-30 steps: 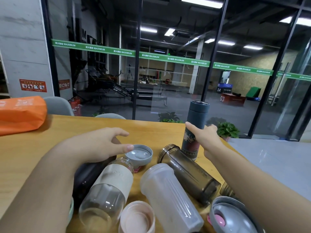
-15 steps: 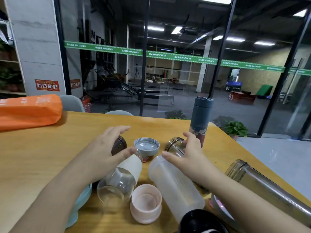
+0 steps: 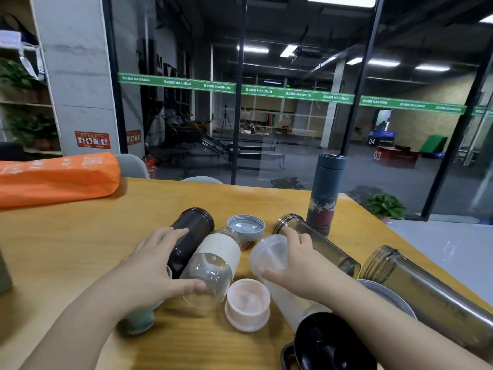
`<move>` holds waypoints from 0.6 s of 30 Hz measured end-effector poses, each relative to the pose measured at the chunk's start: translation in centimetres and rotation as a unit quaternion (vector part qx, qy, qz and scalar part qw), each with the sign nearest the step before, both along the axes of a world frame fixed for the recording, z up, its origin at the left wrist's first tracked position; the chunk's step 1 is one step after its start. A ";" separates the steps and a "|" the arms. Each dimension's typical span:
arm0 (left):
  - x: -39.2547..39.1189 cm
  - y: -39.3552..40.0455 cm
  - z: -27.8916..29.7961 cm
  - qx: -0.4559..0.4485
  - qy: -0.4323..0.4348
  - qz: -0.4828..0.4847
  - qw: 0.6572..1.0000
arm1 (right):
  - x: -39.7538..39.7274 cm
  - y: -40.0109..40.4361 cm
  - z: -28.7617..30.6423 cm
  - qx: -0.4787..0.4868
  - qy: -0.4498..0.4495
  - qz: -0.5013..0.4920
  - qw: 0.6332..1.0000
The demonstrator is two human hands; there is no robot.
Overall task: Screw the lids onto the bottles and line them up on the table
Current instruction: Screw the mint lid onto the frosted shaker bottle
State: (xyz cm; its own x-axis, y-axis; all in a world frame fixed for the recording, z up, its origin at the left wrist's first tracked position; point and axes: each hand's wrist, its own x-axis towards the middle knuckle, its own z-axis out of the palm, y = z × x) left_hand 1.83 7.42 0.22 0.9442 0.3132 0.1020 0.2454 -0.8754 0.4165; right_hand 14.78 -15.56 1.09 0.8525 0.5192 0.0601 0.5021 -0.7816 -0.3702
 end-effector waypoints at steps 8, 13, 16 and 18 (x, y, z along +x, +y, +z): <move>-1.5 1.0 -1.1 -0.003 0.016 -0.004 1.000 | -0.2 0.1 0.1 -0.019 0.017 -0.019 0.999; -1.6 0.6 -1.1 0.015 -0.007 -0.018 1.000 | -0.4 -0.1 0.2 -0.026 0.020 -0.019 0.999; -1.8 0.4 -0.9 0.032 -0.011 -0.002 0.999 | -0.5 -0.1 0.2 -0.029 0.024 -0.017 0.999; -2.0 0.6 -1.0 0.036 0.001 0.020 0.999 | -0.5 -0.1 0.2 -0.028 0.024 -0.017 0.999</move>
State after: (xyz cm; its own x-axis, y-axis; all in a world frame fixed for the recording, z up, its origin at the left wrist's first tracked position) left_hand -0.14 8.04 -0.83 0.9310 0.3432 0.1243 0.2817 -0.8922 0.3529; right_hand 14.24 -15.65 1.33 0.8706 0.4919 -0.0098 0.4582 -0.8178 -0.3482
